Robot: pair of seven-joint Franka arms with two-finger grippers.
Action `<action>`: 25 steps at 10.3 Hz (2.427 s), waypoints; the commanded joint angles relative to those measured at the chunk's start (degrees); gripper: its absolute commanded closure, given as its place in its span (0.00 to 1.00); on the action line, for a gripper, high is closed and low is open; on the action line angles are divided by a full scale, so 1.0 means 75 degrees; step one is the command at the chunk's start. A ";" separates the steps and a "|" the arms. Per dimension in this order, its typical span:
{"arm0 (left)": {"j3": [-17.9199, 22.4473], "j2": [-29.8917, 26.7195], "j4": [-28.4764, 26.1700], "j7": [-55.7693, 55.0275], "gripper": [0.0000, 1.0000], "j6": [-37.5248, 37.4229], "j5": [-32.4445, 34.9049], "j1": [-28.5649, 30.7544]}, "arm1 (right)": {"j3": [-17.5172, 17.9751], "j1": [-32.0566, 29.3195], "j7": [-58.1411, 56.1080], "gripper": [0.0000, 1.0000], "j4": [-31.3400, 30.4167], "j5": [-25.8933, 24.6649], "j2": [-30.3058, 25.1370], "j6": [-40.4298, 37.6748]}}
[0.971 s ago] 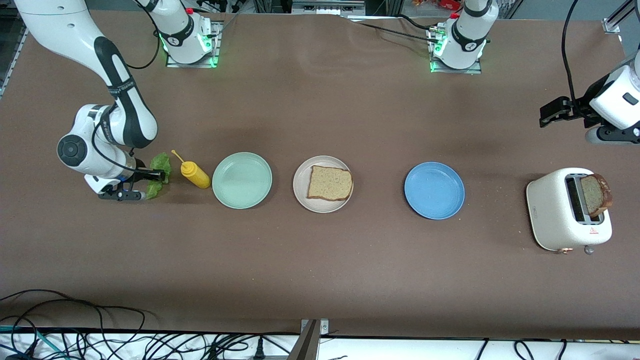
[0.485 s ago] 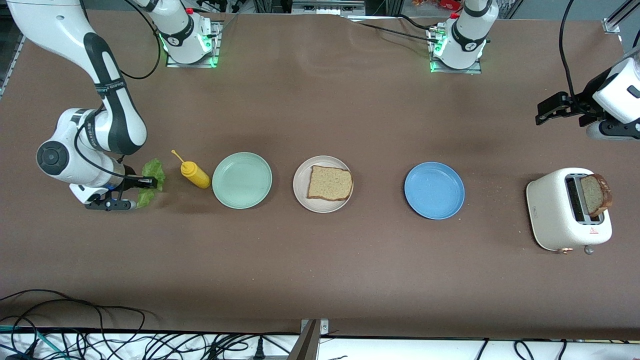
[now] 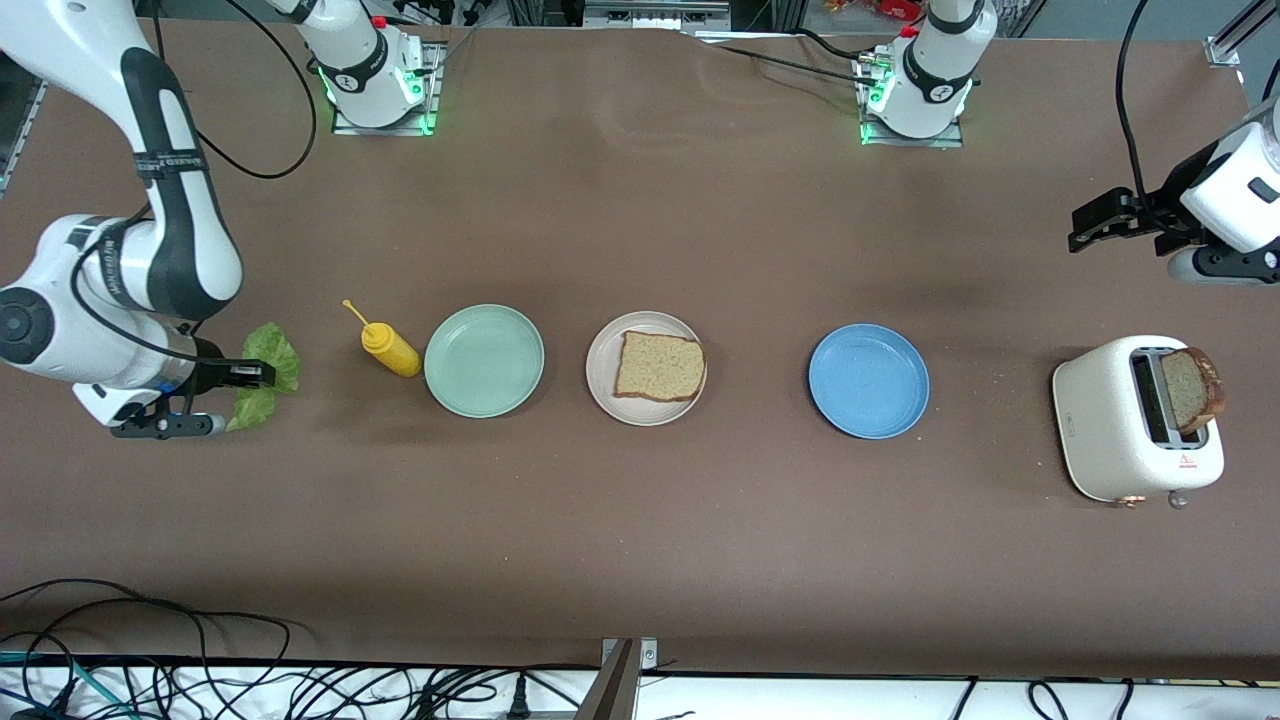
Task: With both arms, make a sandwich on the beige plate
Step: 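Carry the lettuce over the bread on the beige plate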
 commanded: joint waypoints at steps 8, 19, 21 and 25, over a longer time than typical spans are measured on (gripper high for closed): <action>0.0043 0.0184 0.0093 0.0155 0.00 -0.0046 -0.0136 -0.0026 | 0.1251 0.1164 0.3556 1.00 0.2126 0.0108 -0.0168 -0.2490; 0.0055 0.0231 0.0081 0.0155 0.00 -0.0023 -0.0089 -0.0003 | 0.1359 0.4644 1.0894 1.00 0.2150 0.0483 0.2209 0.1600; 0.0055 0.0242 0.0093 0.0155 0.00 -0.0023 -0.0089 -0.0003 | 0.1371 0.4775 1.1227 1.00 0.2150 0.0541 0.2410 0.1893; 0.0055 0.0277 0.0081 0.0155 0.00 -0.0023 -0.0089 -0.0015 | 0.1383 0.4987 1.1193 0.00 0.2197 0.0588 0.2552 0.2398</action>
